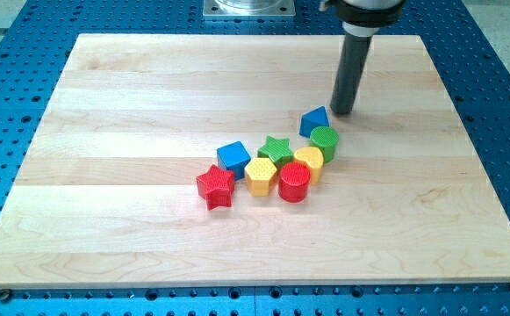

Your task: Push the blue triangle above the yellow heart

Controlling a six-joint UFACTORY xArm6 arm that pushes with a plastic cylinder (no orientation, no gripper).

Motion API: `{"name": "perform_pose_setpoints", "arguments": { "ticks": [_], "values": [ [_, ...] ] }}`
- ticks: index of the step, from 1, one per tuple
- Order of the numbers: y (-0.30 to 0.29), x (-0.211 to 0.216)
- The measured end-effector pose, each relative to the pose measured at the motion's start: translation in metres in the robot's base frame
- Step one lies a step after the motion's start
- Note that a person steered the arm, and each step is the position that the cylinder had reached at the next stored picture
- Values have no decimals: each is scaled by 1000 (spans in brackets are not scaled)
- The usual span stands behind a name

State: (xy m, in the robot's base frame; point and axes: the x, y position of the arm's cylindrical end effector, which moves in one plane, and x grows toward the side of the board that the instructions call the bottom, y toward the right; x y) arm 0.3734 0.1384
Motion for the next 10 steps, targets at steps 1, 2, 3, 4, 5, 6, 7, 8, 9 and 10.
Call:
{"name": "perform_pose_setpoints", "arguments": {
  "ticks": [1, 2, 3, 4, 5, 6, 7, 8, 9, 10],
  "values": [
    [-17, 38],
    [-29, 50],
    [-21, 13],
    [-42, -7],
    [-54, 25],
    [-54, 37],
    [-49, 37],
    [-37, 38],
    [-37, 35],
    [-55, 31]
  ]
}}
